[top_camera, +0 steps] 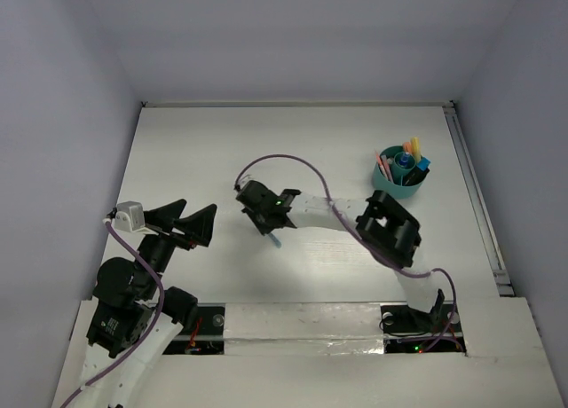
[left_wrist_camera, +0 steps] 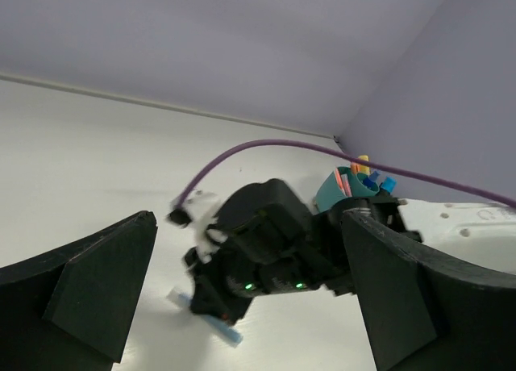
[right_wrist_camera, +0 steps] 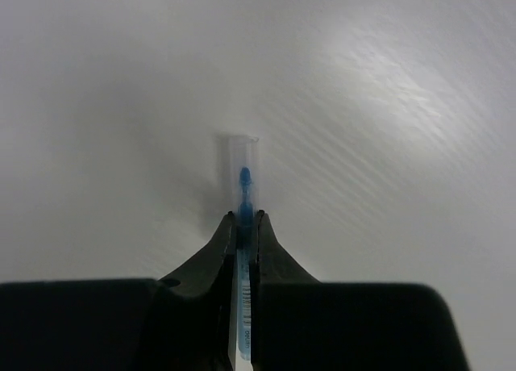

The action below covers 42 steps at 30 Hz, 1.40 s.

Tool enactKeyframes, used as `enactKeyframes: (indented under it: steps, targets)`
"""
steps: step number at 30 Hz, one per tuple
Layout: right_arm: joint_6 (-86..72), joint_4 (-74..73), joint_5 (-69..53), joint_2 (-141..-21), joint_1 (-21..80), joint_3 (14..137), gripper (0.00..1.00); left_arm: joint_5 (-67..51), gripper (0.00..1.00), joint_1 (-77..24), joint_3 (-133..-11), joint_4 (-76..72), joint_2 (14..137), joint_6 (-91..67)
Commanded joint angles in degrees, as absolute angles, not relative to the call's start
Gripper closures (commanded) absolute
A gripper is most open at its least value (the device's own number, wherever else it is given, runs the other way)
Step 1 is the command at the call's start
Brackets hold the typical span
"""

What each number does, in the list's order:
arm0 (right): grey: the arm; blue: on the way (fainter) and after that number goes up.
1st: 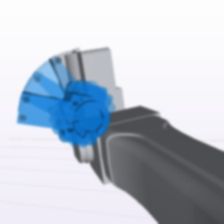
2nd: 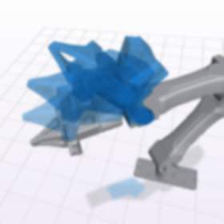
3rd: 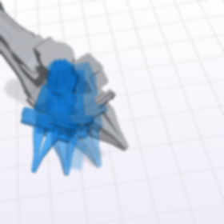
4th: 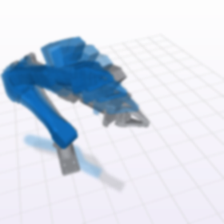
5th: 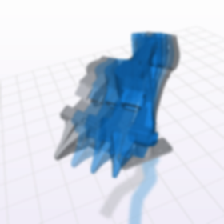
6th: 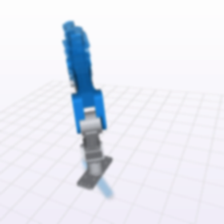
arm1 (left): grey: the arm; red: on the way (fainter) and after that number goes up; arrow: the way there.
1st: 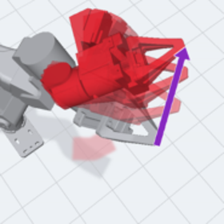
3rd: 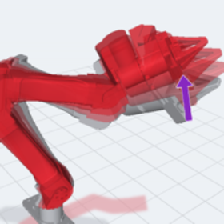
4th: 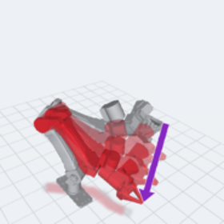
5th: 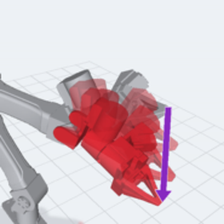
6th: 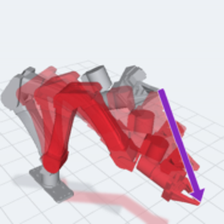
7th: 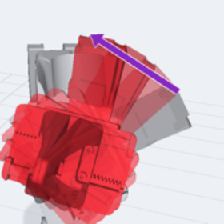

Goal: Sort the stationery into containers
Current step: Pick up the pen from the center of the board, then place the pen in the storage box.

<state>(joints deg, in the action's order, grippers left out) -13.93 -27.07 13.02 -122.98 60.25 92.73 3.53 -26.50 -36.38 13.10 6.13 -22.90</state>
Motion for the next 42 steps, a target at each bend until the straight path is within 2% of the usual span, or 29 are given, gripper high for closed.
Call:
enactKeyframes:
  steps: [1,3,4,5,8,11,14,21,35,42]
  targets:
    - [-17.22,-14.83,23.28,-108.32,50.84,81.54,1.00,3.17,0.01,-26.19,-37.44,10.46,5.54,-22.76]
    - [-16.79,-6.02,28.70,-101.37,46.87,73.96,1.00,2.81,0.01,-26.19,-37.35,10.37,5.54,-22.76]
    - [-16.18,3.86,30.39,-94.99,44.84,70.26,1.00,2.81,0.01,-26.19,-37.27,10.37,5.45,-22.76]
    - [-14.43,7.87,31.63,-92.23,41.00,63.79,1.00,2.73,0.01,-26.19,-37.27,10.37,5.36,-22.76]
    - [-6.98,24.40,39.79,-84.93,36.84,54.71,1.00,2.64,0.01,-26.19,-37.27,10.28,5.19,-22.76]
    - [2.41,37.67,45.69,-83.32,31.48,50.99,1.00,2.46,0.01,-26.19,-37.27,10.20,5.01,-22.76]
    - [9.11,47.53,46.06,-83.93,26.55,47.64,1.00,2.46,0.01,-26.72,-37.27,10.20,4.75,-22.76]
    - [16.16,52.12,45.70,-88.07,22.32,46.14,1.00,2.90,0.01,-27.77,-37.27,10.28,3.87,-22.76]
    - [13.80,43.95,45.26,-87.89,22.32,44.12,1.00,3.16,0.01,-28.30,-37.44,10.37,3.08,-22.85]
    - [13.36,45.79,46.84,-87.89,22.32,40.70,1.00,3.16,0.01,-28.30,-37.44,10.46,2.90,-22.76]
